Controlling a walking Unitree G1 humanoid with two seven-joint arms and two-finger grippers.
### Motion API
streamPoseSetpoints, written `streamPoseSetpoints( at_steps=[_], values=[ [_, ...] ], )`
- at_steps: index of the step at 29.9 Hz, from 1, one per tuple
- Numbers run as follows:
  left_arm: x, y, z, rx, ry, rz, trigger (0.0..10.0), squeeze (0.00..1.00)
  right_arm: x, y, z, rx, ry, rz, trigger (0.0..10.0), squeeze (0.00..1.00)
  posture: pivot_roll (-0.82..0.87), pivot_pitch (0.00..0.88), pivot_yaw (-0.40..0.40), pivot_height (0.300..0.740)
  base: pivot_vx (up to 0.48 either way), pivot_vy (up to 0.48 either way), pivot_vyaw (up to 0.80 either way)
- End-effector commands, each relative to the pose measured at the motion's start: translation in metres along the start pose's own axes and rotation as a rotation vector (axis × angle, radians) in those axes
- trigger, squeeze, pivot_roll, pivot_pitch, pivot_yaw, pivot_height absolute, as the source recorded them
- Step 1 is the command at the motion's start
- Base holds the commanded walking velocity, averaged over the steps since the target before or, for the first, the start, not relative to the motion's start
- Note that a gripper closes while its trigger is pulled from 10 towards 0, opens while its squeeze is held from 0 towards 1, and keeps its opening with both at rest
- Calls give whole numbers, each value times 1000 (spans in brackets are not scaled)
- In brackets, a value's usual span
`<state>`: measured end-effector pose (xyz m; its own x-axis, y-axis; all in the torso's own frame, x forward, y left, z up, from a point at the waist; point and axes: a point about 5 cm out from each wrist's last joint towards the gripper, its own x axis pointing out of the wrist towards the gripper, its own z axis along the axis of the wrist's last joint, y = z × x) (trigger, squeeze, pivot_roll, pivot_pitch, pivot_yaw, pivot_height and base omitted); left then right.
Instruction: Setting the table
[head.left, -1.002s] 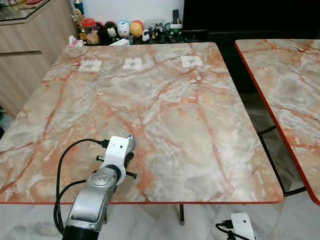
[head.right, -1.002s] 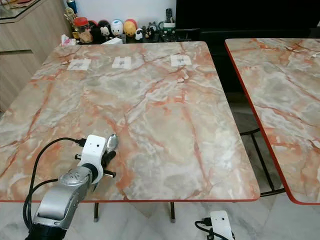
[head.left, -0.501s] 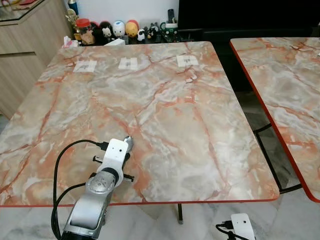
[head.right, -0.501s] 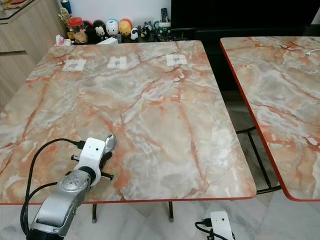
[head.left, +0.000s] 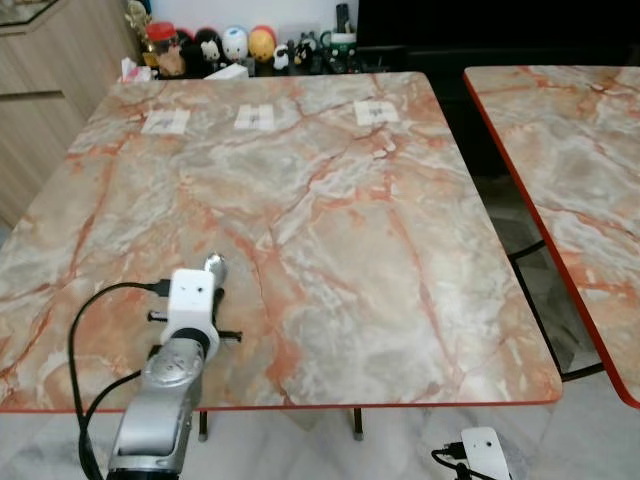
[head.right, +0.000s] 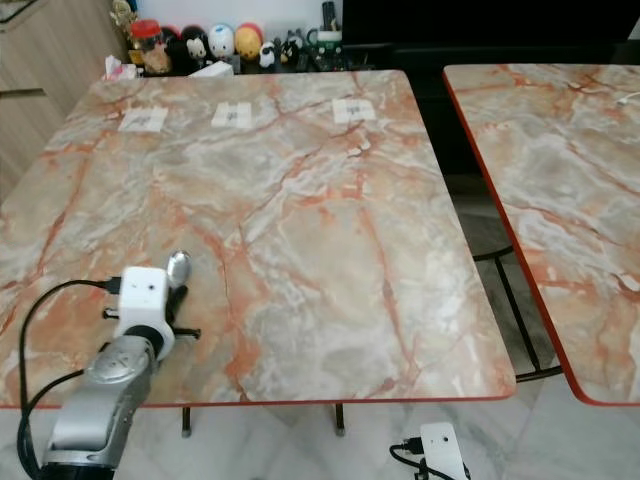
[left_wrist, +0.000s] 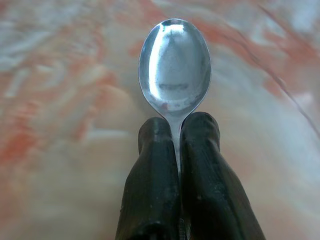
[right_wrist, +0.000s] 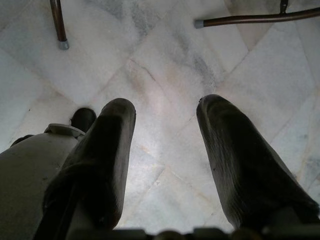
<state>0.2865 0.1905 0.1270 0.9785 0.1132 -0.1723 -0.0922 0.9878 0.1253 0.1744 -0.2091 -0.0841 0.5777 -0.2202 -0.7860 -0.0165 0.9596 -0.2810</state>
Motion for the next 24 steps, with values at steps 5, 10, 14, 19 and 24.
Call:
streamPoseSetpoints(
  at_steps=[5,10,14,19,24],
  values=[
    [-11,13,15,-40,-119,58,10000,0,-1,0,-7,-2,26,4,10000,0,-24,120,-10,740,0,0,0],
    [-21,20,20,-47,-181,81,10000,0,-1,-2,-7,-6,26,1,10000,0,-24,132,-13,740,0,0,0],
    [-29,39,19,-48,-212,183,10000,0,-1,-5,-7,-21,27,0,10000,0,-20,137,-17,740,0,0,0],
    [-25,42,21,-59,-238,209,10000,0,-1,-4,-8,-22,27,1,10000,0,-32,134,-9,740,0,0,0],
    [-17,35,31,-56,-275,187,10000,0,-1,-2,-9,3,31,-7,10000,0,-40,126,8,740,0,-466,0]
  ],
)
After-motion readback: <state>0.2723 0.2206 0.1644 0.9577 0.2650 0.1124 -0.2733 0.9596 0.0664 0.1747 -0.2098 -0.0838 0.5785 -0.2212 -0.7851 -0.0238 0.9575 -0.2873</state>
